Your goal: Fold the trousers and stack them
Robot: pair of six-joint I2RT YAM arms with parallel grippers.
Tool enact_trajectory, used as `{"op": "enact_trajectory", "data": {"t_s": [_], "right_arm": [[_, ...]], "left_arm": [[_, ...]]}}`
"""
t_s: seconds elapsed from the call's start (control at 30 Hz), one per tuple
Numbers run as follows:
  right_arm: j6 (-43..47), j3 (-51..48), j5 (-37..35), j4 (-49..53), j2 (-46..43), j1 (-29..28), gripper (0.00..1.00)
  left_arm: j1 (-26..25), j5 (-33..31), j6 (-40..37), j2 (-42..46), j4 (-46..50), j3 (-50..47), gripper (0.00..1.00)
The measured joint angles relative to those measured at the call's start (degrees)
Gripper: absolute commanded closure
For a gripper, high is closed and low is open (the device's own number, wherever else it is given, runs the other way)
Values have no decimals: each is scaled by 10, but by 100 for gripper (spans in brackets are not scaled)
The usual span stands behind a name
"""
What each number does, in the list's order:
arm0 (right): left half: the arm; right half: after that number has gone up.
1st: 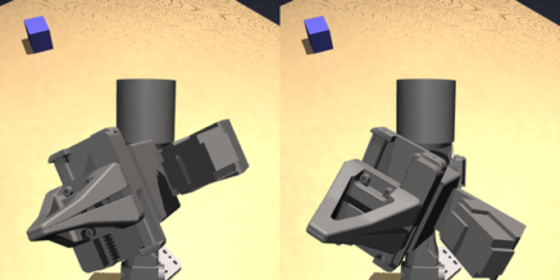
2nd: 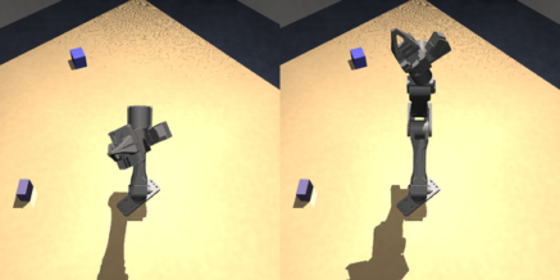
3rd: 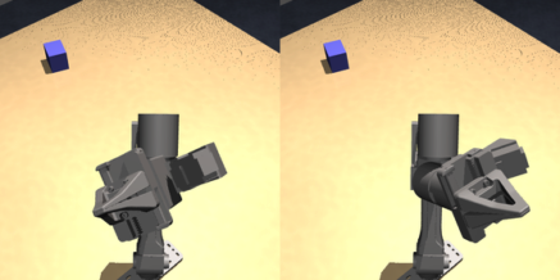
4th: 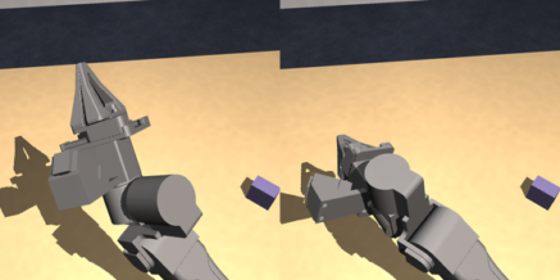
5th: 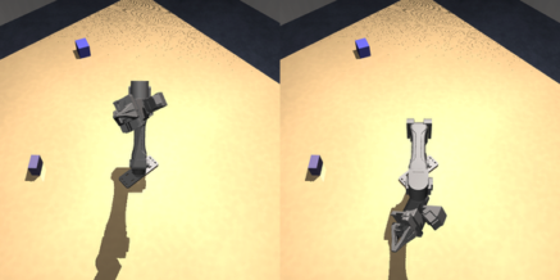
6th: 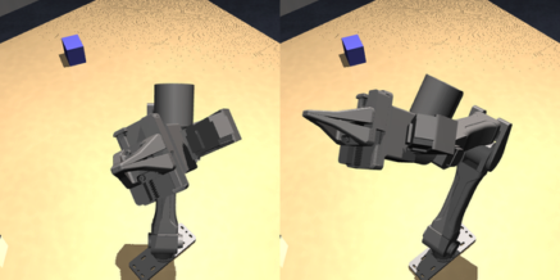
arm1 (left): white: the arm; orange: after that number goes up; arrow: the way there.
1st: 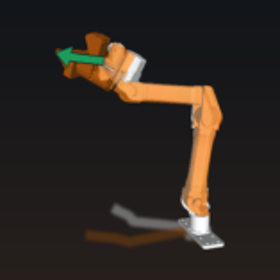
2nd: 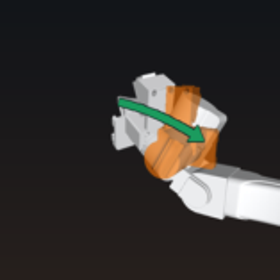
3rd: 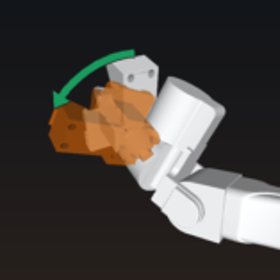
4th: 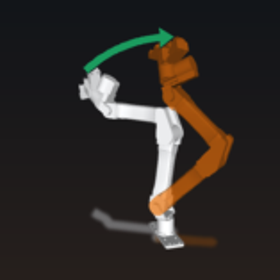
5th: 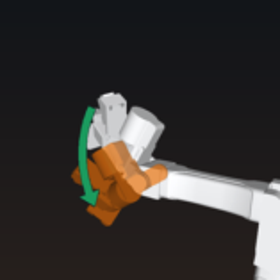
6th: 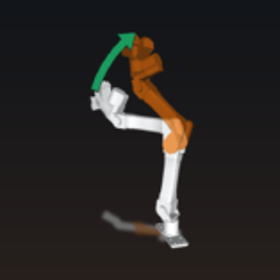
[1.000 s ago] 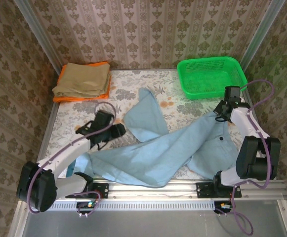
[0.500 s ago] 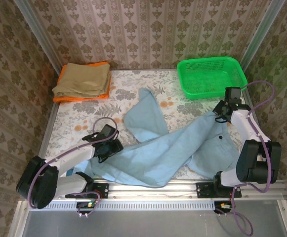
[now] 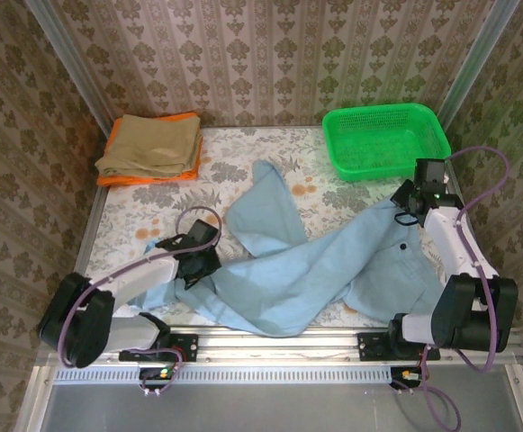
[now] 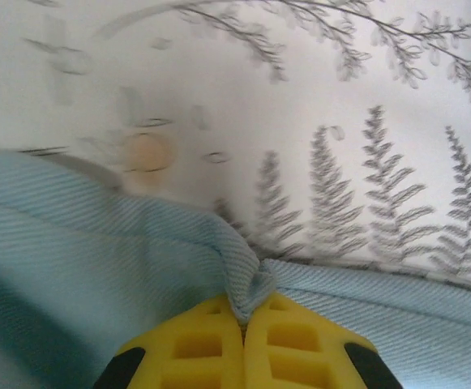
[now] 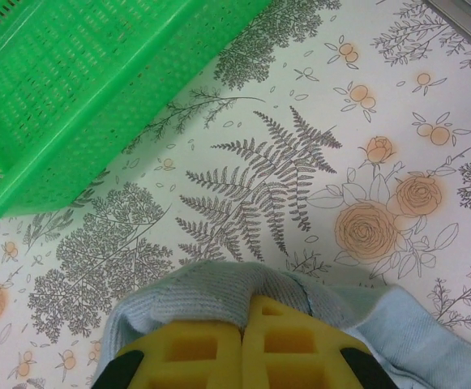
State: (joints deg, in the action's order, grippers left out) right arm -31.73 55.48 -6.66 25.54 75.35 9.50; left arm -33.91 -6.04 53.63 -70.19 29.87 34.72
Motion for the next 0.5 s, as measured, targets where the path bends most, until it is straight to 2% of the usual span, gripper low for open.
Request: {"op": "enact_trajectory", "data": {"t_s": [0.13, 0.23, 0.3, 0.4, 0.5], "right_arm": [[0, -6, 0, 4, -21, 2, 100], [0, -10, 7, 16, -52, 12, 100], [0, -10, 28, 19, -76, 18, 100], [0, -4, 54, 18, -72, 18, 100], [0, 8, 57, 14, -27, 19, 100]], "left_arm": [[43, -52, -57, 87, 110, 109, 100], [120, -69, -111, 154, 145, 212, 100], [163, -54, -142, 182, 142, 260, 100], [188, -31, -176, 173, 134, 299, 100], [195, -25, -197, 108, 111, 317, 100]]}}
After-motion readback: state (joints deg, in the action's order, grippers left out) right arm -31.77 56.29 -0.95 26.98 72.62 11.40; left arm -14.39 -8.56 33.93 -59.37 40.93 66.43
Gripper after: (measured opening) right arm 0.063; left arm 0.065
